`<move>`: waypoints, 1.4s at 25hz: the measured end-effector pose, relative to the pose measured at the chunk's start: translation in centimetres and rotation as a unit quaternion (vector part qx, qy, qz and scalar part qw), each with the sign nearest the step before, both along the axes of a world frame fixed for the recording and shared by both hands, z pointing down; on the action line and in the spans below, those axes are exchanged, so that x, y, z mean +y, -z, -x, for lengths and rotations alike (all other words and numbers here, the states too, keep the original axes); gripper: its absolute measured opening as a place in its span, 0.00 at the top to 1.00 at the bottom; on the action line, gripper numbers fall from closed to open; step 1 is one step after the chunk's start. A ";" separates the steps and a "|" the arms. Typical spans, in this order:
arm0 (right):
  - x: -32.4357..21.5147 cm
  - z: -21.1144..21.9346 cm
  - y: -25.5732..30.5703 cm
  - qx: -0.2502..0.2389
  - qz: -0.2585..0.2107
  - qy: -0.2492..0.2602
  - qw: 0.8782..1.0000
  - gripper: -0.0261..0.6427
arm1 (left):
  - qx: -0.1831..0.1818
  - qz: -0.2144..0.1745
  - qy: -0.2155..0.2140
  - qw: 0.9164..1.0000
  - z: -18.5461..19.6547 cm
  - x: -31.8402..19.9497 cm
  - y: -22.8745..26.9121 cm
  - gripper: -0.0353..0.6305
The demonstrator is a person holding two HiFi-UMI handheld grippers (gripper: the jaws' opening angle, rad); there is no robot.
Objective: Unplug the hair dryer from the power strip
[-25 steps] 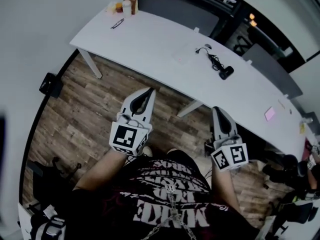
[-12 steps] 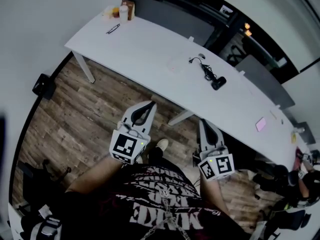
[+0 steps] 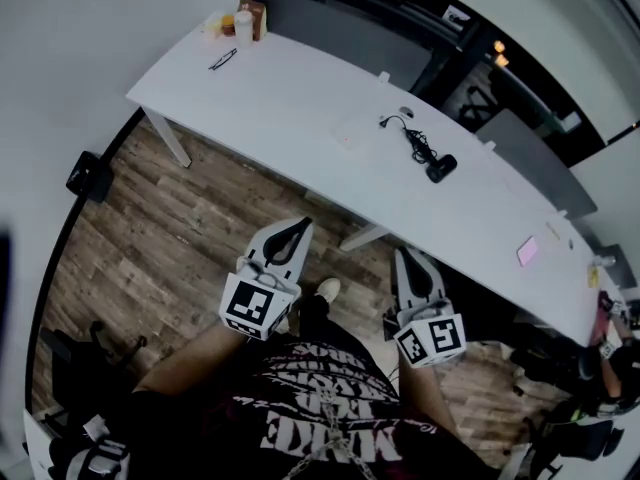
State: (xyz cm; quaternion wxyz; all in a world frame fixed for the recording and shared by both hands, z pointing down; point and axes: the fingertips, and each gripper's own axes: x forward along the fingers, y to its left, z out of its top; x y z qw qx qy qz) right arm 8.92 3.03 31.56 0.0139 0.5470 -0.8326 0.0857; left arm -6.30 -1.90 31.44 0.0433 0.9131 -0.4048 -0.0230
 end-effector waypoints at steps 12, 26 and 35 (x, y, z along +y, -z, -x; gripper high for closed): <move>-3.6 -1.2 -3.7 -0.024 0.044 0.002 0.999 0.91 | -0.034 0.039 -0.006 0.999 -2.0 -4.1 -4.0 0.91; -10.5 -8.2 -0.9 -0.044 0.001 -0.017 0.999 0.91 | -0.041 -0.003 -0.038 0.998 -10.0 -12.4 0.0 0.91; -15.1 -13.0 0.1 -0.057 -0.013 -0.002 0.998 0.91 | -0.047 -0.016 -0.024 0.998 -14.5 -16.2 1.4 0.91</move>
